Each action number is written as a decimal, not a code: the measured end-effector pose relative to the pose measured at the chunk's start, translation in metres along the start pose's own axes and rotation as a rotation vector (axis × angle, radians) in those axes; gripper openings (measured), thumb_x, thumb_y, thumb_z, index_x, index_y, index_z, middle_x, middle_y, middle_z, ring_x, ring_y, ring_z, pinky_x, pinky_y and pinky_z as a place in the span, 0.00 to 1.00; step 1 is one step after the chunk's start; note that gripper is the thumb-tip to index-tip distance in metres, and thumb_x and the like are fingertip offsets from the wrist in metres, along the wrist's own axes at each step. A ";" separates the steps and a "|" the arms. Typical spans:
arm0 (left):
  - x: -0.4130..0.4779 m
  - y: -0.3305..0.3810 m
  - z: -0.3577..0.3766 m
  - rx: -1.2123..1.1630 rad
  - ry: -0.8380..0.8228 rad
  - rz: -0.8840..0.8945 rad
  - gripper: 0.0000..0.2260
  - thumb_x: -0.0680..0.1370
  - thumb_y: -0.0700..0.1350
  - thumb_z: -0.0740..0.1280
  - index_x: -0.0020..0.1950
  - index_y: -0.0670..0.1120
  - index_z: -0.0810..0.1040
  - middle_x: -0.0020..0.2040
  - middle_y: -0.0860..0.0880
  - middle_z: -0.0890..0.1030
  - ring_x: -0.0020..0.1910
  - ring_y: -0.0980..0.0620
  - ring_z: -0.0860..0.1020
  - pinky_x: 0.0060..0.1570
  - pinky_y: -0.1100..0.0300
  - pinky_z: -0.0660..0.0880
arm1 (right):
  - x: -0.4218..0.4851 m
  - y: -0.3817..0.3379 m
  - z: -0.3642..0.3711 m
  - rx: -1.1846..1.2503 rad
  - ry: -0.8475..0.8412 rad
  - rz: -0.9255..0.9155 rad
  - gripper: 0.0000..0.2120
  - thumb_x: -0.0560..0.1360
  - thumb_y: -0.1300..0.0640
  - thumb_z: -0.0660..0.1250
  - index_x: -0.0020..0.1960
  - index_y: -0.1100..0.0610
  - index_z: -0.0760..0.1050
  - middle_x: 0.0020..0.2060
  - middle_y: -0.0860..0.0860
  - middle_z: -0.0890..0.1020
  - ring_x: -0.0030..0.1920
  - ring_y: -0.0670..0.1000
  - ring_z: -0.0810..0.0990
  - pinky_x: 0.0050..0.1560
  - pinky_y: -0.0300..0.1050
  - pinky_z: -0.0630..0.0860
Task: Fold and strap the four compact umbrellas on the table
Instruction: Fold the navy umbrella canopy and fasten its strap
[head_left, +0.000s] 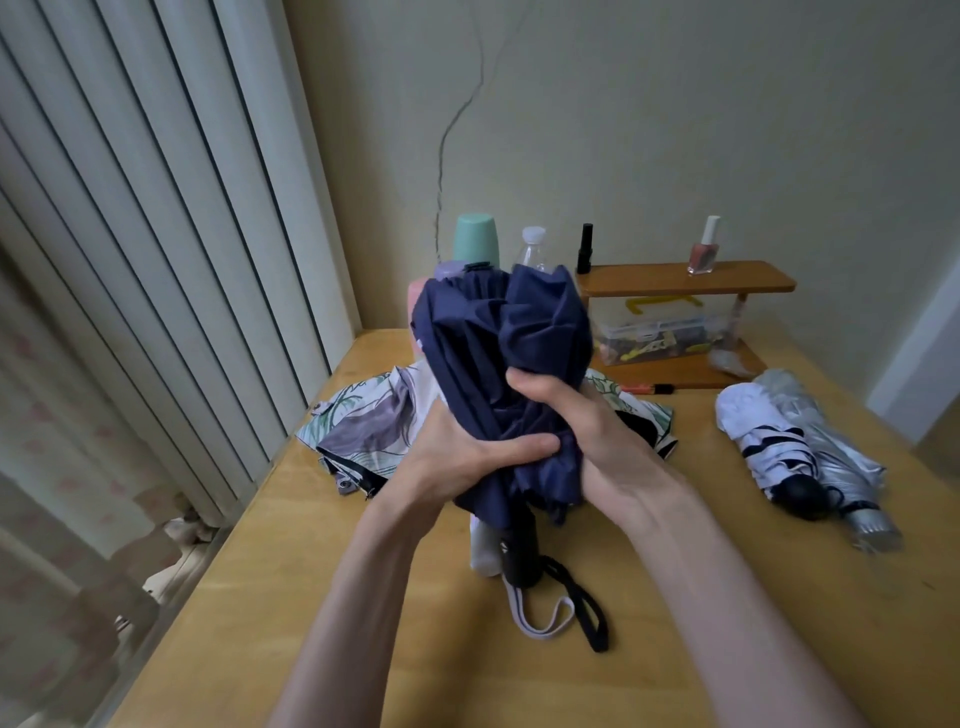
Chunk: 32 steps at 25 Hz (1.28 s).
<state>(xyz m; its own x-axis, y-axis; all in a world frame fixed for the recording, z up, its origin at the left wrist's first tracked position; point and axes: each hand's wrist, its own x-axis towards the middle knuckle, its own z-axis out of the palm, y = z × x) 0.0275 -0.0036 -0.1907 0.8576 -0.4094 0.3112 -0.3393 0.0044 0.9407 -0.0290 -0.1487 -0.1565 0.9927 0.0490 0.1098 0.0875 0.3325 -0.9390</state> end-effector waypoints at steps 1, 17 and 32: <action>-0.001 -0.001 -0.003 -0.032 0.014 -0.027 0.27 0.68 0.42 0.85 0.65 0.49 0.81 0.59 0.51 0.87 0.62 0.51 0.84 0.62 0.53 0.81 | -0.001 -0.004 -0.002 -0.022 -0.057 0.026 0.20 0.78 0.57 0.74 0.68 0.57 0.79 0.61 0.54 0.86 0.64 0.55 0.84 0.69 0.53 0.78; -0.009 0.012 0.013 -0.139 -0.226 -0.229 0.21 0.70 0.44 0.76 0.62 0.51 0.79 0.54 0.54 0.88 0.57 0.54 0.86 0.54 0.61 0.81 | 0.017 0.001 -0.022 -0.300 0.300 -0.141 0.25 0.69 0.67 0.81 0.62 0.57 0.80 0.51 0.50 0.89 0.50 0.49 0.88 0.49 0.44 0.83; -0.008 -0.003 0.021 -0.221 -0.017 -0.278 0.26 0.68 0.42 0.85 0.64 0.48 0.81 0.57 0.50 0.88 0.59 0.48 0.86 0.54 0.60 0.82 | -0.003 -0.034 -0.024 -0.130 0.055 0.029 0.32 0.73 0.56 0.78 0.75 0.47 0.73 0.61 0.49 0.86 0.63 0.49 0.85 0.67 0.49 0.79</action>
<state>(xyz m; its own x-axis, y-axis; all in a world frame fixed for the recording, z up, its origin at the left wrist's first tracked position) 0.0140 -0.0197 -0.1992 0.8982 -0.4379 0.0383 0.0000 0.0871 0.9962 -0.0327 -0.1830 -0.1330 0.9977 0.0040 0.0673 0.0650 0.2068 -0.9762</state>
